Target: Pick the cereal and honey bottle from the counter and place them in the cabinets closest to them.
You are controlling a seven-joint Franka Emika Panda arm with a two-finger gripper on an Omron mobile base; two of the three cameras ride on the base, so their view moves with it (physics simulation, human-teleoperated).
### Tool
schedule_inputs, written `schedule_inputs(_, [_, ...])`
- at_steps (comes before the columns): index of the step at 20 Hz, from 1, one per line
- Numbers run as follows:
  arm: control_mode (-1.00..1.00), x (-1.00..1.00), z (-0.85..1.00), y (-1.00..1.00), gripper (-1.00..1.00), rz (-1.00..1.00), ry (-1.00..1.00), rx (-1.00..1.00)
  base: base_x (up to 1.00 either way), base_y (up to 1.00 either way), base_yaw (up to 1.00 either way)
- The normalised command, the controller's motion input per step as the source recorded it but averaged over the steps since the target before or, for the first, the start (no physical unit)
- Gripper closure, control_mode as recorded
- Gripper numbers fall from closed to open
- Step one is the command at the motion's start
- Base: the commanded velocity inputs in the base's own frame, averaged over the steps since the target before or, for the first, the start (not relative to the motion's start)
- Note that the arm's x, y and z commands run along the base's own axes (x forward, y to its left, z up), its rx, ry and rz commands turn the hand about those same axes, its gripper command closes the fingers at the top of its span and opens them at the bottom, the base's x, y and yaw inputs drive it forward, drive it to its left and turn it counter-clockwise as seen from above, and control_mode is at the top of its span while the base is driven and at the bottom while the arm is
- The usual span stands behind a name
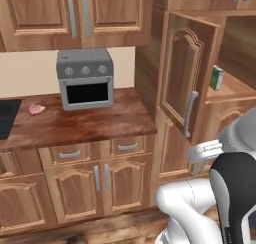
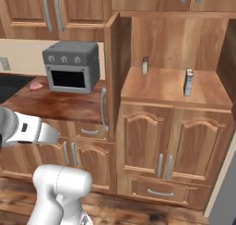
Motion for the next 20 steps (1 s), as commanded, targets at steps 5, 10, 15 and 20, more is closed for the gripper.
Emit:
schedule_inputs(5, [1.00,0.00,0.00,0.00,-1.00,0.00,0.00,0.00,-0.21,0.59,0.01])
schedule_inputs(10, [1.00,0.00,0.00,0.00,-1.00,0.00,0.00,0.00,-0.19,0.62,0.01])
schedule_inputs(15, [1.00,0.00,0.00,0.00,-1.00,0.00,0.00,0.00,-0.20,0.64,0.01])
schedule_inputs(20, [1.00,0.00,0.00,0.00,-1.00,0.00,0.00,0.00,-0.22,0.61,0.01])
